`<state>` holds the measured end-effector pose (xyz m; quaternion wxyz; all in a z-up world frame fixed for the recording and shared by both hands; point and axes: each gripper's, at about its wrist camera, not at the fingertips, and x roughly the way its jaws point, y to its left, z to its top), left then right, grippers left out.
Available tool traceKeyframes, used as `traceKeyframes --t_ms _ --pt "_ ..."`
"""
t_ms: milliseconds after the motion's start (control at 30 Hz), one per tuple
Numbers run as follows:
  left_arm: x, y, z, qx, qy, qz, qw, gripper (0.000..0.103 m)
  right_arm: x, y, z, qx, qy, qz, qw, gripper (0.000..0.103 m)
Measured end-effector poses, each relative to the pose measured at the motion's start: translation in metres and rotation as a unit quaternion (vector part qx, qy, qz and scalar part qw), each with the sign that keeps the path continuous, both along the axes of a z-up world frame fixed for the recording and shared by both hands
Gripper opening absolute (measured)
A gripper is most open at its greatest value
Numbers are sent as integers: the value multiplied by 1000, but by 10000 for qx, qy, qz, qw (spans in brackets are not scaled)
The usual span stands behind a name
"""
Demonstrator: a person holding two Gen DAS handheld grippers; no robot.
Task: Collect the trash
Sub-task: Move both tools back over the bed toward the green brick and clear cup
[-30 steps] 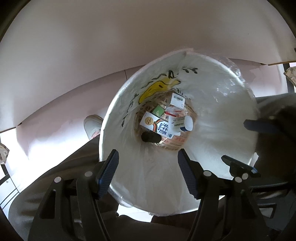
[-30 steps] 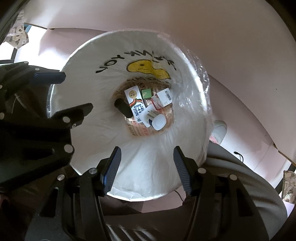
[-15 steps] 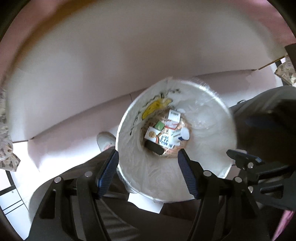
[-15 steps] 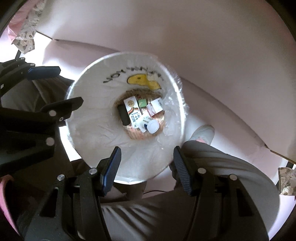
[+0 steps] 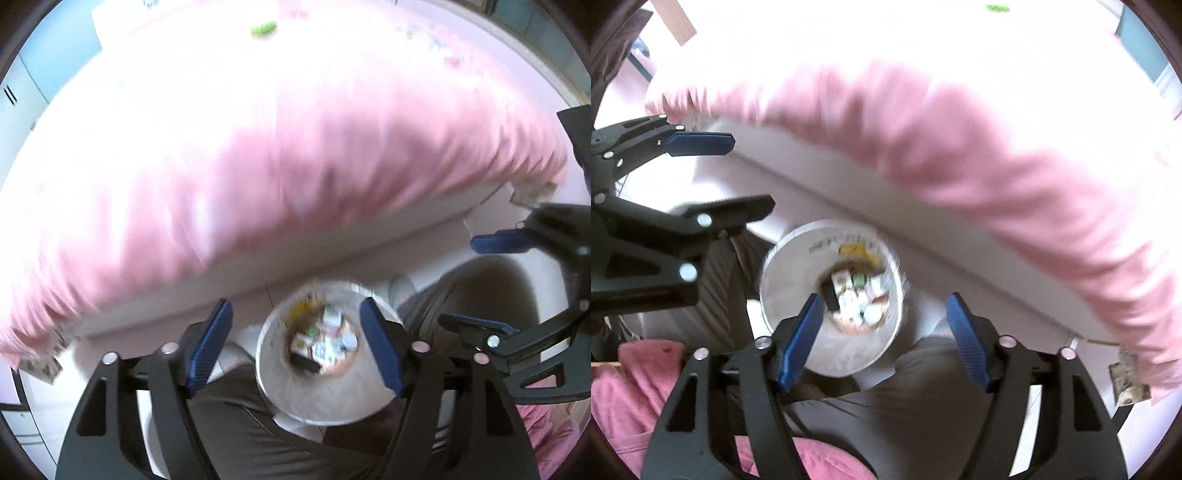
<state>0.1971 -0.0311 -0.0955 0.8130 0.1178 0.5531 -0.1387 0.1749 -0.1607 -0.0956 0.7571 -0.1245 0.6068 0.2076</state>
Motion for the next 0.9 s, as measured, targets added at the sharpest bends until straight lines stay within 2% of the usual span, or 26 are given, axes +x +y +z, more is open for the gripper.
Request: traceKeyframes --t_ms 133,300,500,700,900 --pt "10 -10 37 61 -467 -154 9988 86 14 -12 43 38 -495 -109 9987 76" --pt "28 -20 70 104 -812 -264 9963 90 32 -25 85 -28 -982 -223 9949 77" --pt "50 -31 102 136 -1089 -402 9932 91 67 -47 131 -30 -1510 -427 9876 80" --pt "88 -37 118 53 -1214 -417 9917 91 105 -59 161 -23 -1847 -554 9812 80" --pt "136 -47 124 153 -1305 -498 9901 91 156 -64 169 2 -2001 -647 9776 80"
